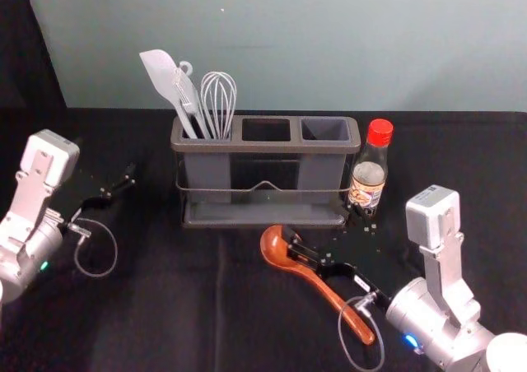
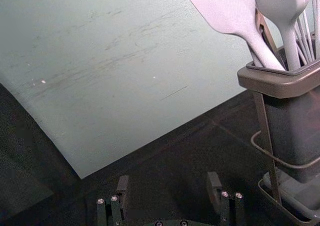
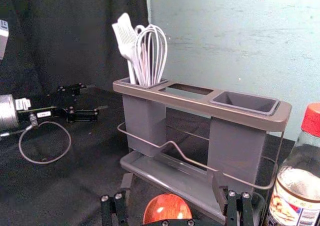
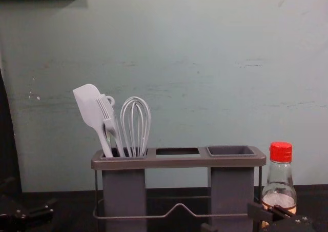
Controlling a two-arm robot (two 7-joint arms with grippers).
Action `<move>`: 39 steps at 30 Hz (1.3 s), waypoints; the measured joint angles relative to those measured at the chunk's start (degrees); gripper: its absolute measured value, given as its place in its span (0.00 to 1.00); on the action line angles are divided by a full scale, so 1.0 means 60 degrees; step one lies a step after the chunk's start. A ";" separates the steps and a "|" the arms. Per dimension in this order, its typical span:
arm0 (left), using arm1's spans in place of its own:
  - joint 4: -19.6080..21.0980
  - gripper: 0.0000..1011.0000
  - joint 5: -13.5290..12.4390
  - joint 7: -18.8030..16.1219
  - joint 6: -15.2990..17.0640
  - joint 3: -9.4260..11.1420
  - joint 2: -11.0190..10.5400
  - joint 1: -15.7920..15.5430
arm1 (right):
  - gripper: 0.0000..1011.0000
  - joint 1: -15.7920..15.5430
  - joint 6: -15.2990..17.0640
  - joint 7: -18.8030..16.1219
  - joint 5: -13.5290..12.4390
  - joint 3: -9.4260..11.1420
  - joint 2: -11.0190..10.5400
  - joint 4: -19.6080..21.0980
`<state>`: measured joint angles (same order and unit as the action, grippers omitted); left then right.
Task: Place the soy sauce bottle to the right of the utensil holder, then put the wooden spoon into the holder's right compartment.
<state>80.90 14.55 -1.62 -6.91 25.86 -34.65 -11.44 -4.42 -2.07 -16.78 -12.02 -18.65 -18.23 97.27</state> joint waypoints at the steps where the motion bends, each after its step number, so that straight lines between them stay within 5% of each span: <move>1: 0.0000 0.99 0.0000 0.0000 0.0001 0.0000 0.0000 0.0000 | 0.99 0.0010 -0.0005 -0.0001 0.0003 -0.0001 0.0027 -0.0065; 7: 0.0000 0.99 0.0000 0.0000 0.0000 0.0000 0.0000 0.0001 | 0.99 0.0105 0.0261 0.0072 0.0092 -0.0047 0.0236 -0.0560; 12: 0.0000 0.99 0.0000 0.0000 0.0000 0.0000 0.0000 0.0001 | 0.99 0.0134 0.1070 0.0183 0.0200 -0.0034 0.0203 -0.0308; 18: 0.0000 0.99 -0.0001 0.0000 -0.0001 0.0000 0.0000 0.0001 | 0.99 0.0503 0.3303 0.0287 0.0437 -0.0138 -0.0006 0.0490; 21: 0.0000 0.99 0.0000 0.0000 0.0000 0.0000 0.0000 0.0000 | 0.99 0.1024 0.4970 0.0152 0.0530 -0.0274 -0.0100 0.0828; 24: -0.0001 0.99 0.0000 0.0000 0.0000 -0.0001 0.0000 0.0000 | 0.99 0.1458 0.5998 -0.0002 0.0576 -0.0369 -0.0083 0.0883; 31: -0.0001 0.99 -0.0001 0.0000 -0.0001 0.0000 0.0000 0.0001 | 0.99 0.2475 0.7711 -0.0288 0.0662 -0.0611 0.0280 0.0310; 39: 0.0000 0.99 0.0000 0.0000 -0.0001 0.0000 0.0000 0.0000 | 0.99 0.3273 0.8525 -0.0486 0.0936 -0.1039 0.0691 -0.0516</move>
<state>80.90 14.55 -1.62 -6.91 25.86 -34.64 -11.44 15.21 49.08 -19.69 -6.40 -24.88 -14.09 94.18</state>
